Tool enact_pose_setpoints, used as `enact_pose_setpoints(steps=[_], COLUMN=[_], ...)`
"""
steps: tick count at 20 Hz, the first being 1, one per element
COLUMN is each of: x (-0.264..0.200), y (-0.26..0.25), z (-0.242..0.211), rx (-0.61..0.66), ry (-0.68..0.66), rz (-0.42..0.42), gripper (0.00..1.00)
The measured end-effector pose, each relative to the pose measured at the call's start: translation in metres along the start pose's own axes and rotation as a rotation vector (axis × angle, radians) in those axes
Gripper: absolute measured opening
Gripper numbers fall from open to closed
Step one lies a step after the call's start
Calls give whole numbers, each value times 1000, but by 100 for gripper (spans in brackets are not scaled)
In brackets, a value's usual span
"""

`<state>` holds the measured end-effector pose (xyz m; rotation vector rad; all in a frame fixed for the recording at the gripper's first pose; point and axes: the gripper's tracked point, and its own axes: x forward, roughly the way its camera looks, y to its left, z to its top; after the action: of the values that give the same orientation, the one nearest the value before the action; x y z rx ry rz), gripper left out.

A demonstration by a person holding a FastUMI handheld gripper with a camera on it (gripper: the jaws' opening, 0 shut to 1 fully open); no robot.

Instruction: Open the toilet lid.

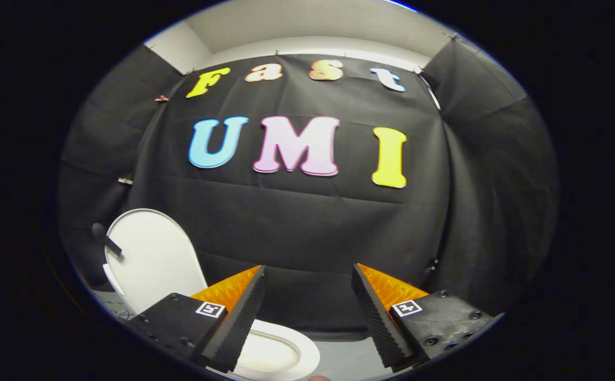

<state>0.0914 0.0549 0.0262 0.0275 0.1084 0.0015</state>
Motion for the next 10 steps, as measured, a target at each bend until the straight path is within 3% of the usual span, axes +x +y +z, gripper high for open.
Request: enact_pose_setpoints(steps=[6,10], x=[-15,-33], y=[-46,-45], z=[-30,-36], rx=[-12,-48], ry=[-3,-49], rz=[-72,-59], gripper=[99,99])
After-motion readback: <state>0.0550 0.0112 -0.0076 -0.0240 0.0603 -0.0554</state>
